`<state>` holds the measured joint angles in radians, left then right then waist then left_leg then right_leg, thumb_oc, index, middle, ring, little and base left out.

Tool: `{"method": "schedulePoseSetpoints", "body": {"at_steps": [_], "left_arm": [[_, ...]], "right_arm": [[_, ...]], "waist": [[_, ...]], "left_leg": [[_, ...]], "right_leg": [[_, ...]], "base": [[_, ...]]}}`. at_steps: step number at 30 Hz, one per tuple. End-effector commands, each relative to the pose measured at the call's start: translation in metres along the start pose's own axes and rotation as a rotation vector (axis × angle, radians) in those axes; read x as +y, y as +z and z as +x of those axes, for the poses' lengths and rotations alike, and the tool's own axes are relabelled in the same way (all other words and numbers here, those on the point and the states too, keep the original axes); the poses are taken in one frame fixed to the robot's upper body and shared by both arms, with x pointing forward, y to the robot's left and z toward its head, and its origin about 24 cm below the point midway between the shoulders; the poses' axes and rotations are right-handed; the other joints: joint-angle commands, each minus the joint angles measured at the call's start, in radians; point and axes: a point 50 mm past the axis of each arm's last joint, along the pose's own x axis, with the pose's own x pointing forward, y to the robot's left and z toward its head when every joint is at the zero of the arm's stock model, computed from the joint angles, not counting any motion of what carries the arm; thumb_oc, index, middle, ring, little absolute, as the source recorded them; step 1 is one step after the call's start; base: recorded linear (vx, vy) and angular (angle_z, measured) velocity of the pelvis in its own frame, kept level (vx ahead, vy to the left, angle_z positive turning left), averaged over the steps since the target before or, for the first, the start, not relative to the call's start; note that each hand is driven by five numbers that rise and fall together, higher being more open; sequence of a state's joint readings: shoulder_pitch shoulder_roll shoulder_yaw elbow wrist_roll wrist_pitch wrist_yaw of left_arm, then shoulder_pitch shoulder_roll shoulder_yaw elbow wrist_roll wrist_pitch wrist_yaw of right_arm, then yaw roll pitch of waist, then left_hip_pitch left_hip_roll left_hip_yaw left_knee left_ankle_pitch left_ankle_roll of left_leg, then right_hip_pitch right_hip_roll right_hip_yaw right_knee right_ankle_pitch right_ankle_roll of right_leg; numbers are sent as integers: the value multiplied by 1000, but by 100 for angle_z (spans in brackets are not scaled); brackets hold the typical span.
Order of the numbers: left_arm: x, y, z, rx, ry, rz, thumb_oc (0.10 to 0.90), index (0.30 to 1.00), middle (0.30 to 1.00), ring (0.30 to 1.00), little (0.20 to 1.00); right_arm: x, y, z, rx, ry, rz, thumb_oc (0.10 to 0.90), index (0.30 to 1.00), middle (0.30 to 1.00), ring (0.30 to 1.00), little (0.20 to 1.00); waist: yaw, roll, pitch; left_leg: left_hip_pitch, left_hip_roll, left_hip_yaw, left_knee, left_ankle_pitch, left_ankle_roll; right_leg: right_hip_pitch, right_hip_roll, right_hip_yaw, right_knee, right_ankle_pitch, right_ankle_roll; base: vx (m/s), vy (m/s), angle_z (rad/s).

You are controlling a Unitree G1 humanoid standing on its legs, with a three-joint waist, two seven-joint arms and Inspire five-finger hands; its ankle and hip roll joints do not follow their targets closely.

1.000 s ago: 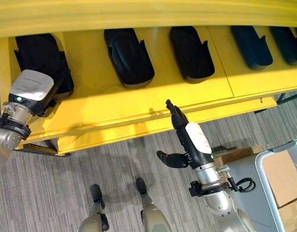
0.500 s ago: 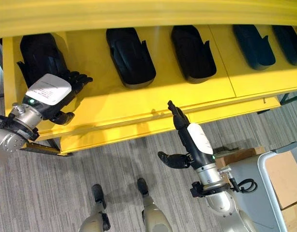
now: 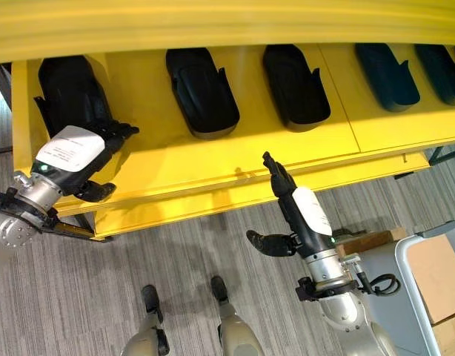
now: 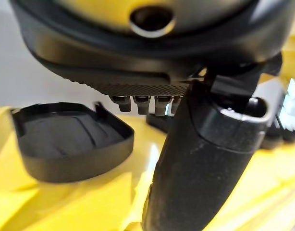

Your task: Move parts from the plastic box to the shelf.

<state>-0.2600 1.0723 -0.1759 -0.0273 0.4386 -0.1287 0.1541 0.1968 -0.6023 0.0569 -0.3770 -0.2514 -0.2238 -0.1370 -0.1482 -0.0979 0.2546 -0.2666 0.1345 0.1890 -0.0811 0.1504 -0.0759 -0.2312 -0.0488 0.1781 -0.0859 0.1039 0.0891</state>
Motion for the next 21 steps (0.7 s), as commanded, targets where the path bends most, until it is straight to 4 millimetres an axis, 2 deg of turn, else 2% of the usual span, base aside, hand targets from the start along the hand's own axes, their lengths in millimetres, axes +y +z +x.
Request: {"method": "schedulePoseSetpoints", "body": {"at_steps": [1,6,9,11,17,21], "left_arm": [[43,8,11,-50,293,-104,900,1000,1000,1000,1000],[38,12,2,-29,379,-346,900,1000,1000,1000,1000],[32,16,-4,-24,442,-646,900,1000,1000,1000,1000],[29,18,-6,-17,471,-748,900,1000,1000,1000,1000],[22,20,-5,-8,464,-877,900,1000,1000,1000,1000],[19,25,4,-9,499,-966,900,1000,1000,1000,1000]], "right_arm": [[-33,19,10,-140,-160,-37,900,1000,1000,1000,1000],[-35,20,12,-148,-166,-34,900,1000,1000,1000,1000],[-34,20,14,-142,-168,-18,900,1000,1000,1000,1000],[-33,20,15,-140,-161,-19,900,1000,1000,1000,1000],[-31,18,16,-124,-152,-26,900,1000,1000,1000,1000],[-28,17,17,-120,-130,-41,900,1000,1000,1000,1000]], "waist": [[-19,27,-82],[-18,26,-93],[-17,28,-104],[-18,29,-107],[-21,32,-121],[-26,35,-133]], "left_leg": [[35,-20,4,113,-136,30],[47,-20,5,101,-129,32],[64,-20,4,92,-133,33],[71,-21,3,90,-133,34],[88,-22,6,79,-126,35],[107,-24,9,71,-128,35]], "right_leg": [[49,25,-34,66,-111,-3],[54,24,-30,60,-105,-6],[65,23,-29,59,-107,-7],[70,23,-29,58,-107,-7],[81,21,-25,55,-104,-7],[95,18,-22,50,-105,-5]], "base": [[0,0,0],[6,7,2],[13,7,-1],[19,9,0],[6,4,0],[8,4,0]]}}
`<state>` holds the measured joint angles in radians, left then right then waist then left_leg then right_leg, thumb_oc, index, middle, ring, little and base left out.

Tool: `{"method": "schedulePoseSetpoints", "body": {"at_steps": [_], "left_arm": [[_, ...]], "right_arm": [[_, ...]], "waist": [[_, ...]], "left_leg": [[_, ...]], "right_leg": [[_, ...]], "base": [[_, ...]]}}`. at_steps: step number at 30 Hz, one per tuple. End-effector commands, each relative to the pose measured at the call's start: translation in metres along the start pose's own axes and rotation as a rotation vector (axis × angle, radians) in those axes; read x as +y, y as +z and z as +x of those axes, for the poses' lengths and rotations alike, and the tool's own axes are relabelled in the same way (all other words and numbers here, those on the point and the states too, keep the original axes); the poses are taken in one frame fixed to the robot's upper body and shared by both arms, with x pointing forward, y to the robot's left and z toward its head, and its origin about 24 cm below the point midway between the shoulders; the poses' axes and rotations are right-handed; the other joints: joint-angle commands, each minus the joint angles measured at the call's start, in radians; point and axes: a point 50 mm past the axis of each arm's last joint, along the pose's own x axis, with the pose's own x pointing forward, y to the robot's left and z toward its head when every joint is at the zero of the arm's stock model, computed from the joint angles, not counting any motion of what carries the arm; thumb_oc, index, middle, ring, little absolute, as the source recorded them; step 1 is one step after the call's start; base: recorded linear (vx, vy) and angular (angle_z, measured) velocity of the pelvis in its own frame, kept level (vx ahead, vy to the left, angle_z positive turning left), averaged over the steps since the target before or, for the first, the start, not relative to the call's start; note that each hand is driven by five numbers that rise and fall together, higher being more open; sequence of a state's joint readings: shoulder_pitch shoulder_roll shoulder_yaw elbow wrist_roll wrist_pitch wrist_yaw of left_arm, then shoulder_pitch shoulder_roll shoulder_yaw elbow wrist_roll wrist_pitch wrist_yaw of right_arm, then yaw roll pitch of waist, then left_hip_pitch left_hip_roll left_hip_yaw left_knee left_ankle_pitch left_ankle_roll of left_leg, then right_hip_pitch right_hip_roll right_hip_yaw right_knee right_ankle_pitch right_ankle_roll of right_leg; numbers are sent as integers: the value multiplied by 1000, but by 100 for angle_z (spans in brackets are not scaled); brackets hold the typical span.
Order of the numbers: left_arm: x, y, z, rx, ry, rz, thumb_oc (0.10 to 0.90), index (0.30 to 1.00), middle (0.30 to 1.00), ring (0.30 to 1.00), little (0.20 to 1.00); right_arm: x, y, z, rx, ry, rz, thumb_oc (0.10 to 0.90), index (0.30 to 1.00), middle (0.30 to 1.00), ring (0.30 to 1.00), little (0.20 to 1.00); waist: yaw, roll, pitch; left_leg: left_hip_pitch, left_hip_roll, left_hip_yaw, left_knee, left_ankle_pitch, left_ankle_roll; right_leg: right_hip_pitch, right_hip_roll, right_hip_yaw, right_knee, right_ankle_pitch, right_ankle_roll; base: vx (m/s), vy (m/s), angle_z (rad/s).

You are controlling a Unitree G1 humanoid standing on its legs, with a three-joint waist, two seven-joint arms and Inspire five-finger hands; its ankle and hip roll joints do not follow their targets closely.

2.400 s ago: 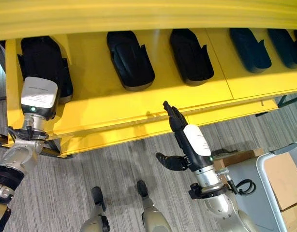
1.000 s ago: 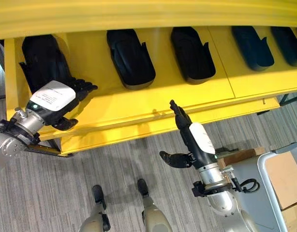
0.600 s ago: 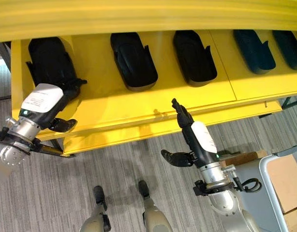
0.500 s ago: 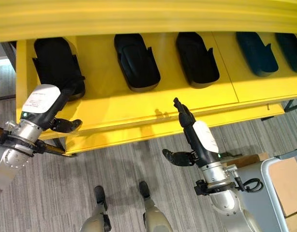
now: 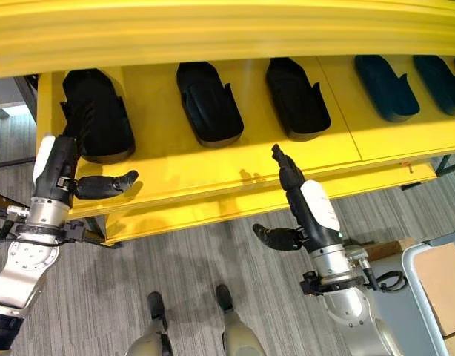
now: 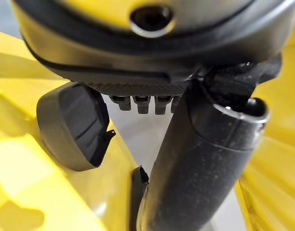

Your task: Move parts from the plastic box to the shelf.

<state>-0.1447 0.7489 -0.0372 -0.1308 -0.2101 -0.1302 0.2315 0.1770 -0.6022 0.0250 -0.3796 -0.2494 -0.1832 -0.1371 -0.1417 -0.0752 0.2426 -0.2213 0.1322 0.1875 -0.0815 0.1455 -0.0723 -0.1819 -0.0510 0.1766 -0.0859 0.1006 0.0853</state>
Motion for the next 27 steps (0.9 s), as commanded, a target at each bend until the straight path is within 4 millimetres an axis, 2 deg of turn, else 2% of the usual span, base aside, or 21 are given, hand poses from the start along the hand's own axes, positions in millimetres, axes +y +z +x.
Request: {"method": "schedulePoseSetpoints", "body": {"at_steps": [1,2,9,14,20,27], "left_arm": [[9,36,22,-212,102,-69,900,1000,1000,1000,1000],[3,35,25,-200,112,-134,900,1000,1000,1000,1000],[-15,39,42,-200,206,-302,900,1000,1000,1000,1000],[-27,55,66,-222,297,-403,900,1000,1000,1000,1000],[-28,60,83,-204,408,-335,900,1000,1000,1000,1000],[-22,54,95,-155,521,-217,900,1000,1000,1000,1000]], "right_arm": [[-19,19,13,-145,-96,-13,900,1000,1000,1000,1000],[-18,20,13,-144,-92,-10,900,1000,1000,1000,1000],[-11,22,16,-158,-74,-13,900,1000,1000,1000,1000],[-7,30,22,-213,-57,-27,900,1000,1000,1000,1000],[-4,36,23,-247,-33,-30,900,1000,1000,1000,1000],[-5,40,21,-274,-29,-25,900,1000,1000,1000,1000]], "waist": [[-32,12,-122],[-37,14,-126],[-49,12,-139],[-62,9,-158],[-75,5,-172],[-90,-3,-181]], "left_leg": [[61,-21,11,71,-122,31],[71,-23,14,70,-129,32],[86,-22,22,62,-129,32],[96,-22,32,49,-124,31],[103,-22,39,44,-124,29],[109,-19,48,42,-126,26]], "right_leg": [[45,20,-20,50,-101,-2],[53,19,-18,50,-105,0],[62,20,-9,48,-107,0],[61,23,-3,46,-102,1],[65,25,1,41,-103,2],[65,29,7,41,-105,4]], "base": [[42,18,-4],[21,9,-4],[12,4,0],[17,2,-4],[11,0,0],[6,-2,-1]]}}
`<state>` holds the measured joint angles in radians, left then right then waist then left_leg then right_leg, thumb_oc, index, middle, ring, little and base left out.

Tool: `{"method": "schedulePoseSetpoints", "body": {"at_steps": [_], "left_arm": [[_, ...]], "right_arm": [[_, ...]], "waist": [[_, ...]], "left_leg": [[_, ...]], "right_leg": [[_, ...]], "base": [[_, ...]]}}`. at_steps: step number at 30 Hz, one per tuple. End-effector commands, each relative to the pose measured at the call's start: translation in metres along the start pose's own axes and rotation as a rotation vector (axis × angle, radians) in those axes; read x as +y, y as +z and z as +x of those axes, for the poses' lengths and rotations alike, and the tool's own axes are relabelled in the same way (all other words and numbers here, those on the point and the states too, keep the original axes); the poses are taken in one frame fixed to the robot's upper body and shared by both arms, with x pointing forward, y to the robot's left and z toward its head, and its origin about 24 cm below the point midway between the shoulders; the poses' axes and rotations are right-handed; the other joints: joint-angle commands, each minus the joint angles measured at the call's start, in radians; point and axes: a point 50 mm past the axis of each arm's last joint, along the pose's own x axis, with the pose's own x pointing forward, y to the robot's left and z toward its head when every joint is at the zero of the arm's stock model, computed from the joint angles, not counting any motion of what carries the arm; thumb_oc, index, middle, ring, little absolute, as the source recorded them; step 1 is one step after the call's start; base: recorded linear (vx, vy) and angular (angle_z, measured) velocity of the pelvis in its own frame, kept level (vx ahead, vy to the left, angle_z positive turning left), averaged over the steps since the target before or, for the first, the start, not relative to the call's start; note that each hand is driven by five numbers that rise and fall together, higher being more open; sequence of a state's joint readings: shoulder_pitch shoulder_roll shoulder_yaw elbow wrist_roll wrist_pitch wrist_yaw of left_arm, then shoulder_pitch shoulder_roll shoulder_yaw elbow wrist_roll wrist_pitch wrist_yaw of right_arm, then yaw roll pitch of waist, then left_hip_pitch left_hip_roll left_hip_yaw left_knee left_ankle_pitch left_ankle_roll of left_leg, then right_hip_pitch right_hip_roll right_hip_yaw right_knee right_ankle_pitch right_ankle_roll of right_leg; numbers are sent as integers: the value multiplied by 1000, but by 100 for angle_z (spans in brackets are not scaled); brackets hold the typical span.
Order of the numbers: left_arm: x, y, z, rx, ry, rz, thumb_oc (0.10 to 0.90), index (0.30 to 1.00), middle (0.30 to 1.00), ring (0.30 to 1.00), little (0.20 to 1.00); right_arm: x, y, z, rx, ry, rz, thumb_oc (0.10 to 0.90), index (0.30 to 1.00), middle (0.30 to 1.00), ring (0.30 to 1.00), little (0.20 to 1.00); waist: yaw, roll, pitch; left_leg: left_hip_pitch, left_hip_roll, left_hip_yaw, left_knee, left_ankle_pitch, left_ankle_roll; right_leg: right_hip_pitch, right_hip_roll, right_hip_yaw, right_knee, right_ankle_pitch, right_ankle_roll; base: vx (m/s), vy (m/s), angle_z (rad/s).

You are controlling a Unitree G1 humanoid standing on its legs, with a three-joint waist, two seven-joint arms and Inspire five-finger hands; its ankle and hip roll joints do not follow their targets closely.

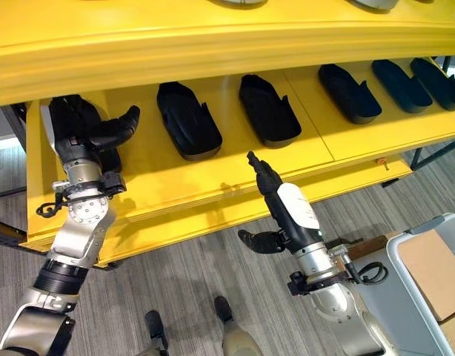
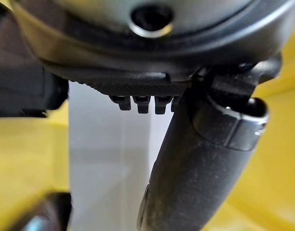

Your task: Move parts from the plastic box to the shelf.

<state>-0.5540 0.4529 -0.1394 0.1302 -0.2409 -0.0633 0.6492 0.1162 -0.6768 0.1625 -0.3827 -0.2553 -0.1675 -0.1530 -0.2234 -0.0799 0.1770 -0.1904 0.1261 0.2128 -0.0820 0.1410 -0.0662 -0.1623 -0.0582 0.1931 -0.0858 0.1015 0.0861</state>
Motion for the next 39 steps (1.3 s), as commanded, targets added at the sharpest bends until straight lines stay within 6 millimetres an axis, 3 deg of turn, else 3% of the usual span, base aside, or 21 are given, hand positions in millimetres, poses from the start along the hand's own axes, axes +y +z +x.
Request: {"method": "schedulePoseSetpoints", "body": {"at_steps": [1,9,23,39], "left_arm": [[-5,38,32,-202,85,54,900,1000,1000,1000,1000],[-2,23,39,-151,145,160,900,1000,1000,1000,1000],[6,-22,45,58,186,294,900,1000,1000,1000,1000],[4,-70,33,374,158,197,900,1000,1000,1000,1000]], "right_arm": [[-25,28,12,-203,-139,-32,900,1000,1000,1000,1000],[-24,29,12,-214,-143,-7,900,1000,1000,1000,1000],[-25,33,9,-244,-132,7,900,1000,1000,1000,1000],[-26,33,6,-231,-124,12,900,1000,1000,1000,1000]], "waist": [[-11,-1,-117],[-24,-5,-115],[-43,-24,-99],[-46,-24,-62]], "left_leg": [[78,-12,25,44,-122,20],[78,-10,31,47,-123,19],[71,-8,37,58,-130,17],[52,-4,35,76,-132,16]], "right_leg": [[46,37,-10,41,-106,4],[44,39,-5,42,-109,5],[38,41,-4,46,-115,8],[22,43,-1,57,-114,7]], "base": [[22,-11,-4],[3,-1,-1],[0,0,0],[0,0,0]]}}
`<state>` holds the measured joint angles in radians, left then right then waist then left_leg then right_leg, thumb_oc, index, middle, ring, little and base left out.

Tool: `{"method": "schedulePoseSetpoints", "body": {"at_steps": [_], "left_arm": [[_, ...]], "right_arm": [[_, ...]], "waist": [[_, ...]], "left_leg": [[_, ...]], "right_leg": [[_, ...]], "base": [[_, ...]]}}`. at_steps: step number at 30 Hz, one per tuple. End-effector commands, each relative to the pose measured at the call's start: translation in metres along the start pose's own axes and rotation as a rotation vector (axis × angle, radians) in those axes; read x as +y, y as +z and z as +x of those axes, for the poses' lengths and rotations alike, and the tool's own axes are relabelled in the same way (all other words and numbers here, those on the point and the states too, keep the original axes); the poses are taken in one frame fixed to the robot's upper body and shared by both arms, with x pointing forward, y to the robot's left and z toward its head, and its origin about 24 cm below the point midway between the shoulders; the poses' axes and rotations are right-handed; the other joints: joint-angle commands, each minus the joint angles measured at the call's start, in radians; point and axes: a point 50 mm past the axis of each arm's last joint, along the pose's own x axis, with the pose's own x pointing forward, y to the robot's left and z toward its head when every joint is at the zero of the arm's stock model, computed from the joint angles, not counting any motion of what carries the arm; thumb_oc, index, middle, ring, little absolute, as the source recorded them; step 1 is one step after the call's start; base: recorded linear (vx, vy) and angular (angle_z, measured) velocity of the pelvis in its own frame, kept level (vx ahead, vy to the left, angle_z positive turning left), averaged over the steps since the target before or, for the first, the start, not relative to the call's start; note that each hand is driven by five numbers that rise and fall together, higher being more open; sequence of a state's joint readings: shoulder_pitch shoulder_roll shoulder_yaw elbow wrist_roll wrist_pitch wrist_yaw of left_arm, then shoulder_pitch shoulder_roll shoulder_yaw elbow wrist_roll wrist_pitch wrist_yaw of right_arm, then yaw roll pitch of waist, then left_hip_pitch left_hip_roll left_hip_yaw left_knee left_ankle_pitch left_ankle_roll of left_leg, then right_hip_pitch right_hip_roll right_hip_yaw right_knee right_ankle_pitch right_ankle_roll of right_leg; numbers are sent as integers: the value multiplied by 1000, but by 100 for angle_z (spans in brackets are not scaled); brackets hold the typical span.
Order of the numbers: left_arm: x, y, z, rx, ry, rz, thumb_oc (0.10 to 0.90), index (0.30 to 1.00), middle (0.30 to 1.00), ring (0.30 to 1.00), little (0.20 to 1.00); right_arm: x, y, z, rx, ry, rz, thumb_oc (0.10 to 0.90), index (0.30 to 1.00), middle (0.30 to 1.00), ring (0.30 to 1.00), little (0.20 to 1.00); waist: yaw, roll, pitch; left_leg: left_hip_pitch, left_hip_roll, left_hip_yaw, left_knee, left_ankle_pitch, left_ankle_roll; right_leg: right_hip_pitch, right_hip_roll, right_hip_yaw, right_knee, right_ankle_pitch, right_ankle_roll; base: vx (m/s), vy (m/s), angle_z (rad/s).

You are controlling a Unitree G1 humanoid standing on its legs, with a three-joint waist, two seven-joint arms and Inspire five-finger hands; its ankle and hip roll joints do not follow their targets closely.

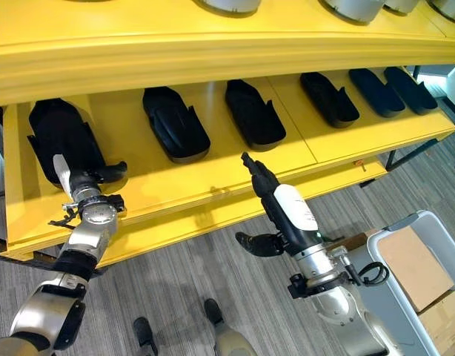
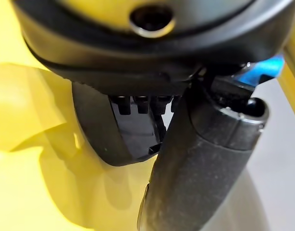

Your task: Move parts from the plastic box to the shelf.

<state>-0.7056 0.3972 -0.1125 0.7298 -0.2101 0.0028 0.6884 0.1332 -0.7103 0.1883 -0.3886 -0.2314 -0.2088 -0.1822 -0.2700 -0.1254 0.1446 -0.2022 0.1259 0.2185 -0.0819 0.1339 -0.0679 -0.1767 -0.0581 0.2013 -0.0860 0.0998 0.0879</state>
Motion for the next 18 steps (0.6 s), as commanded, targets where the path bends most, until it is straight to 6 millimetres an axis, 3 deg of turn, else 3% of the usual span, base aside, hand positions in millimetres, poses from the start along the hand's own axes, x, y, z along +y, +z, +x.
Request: {"method": "schedulePoseSetpoints", "body": {"at_steps": [1,18], "left_arm": [[-14,27,13,26,-30,-126,900,1000,1000,1000,1000],[-1,-20,12,220,-31,-80,900,1000,1000,1000,1000]], "right_arm": [[-28,30,11,-196,-138,-18,900,1000,1000,1000,1000],[-31,27,9,-165,-130,-39,900,1000,1000,1000,1000]], "waist": [[2,22,-27],[23,38,-12]], "left_leg": [[62,-5,28,78,-125,18],[54,-9,14,86,-132,22]], "right_leg": [[36,43,-10,57,-113,5],[34,38,-18,63,-115,4]], "base": [[0,0,0],[0,0,0]]}}
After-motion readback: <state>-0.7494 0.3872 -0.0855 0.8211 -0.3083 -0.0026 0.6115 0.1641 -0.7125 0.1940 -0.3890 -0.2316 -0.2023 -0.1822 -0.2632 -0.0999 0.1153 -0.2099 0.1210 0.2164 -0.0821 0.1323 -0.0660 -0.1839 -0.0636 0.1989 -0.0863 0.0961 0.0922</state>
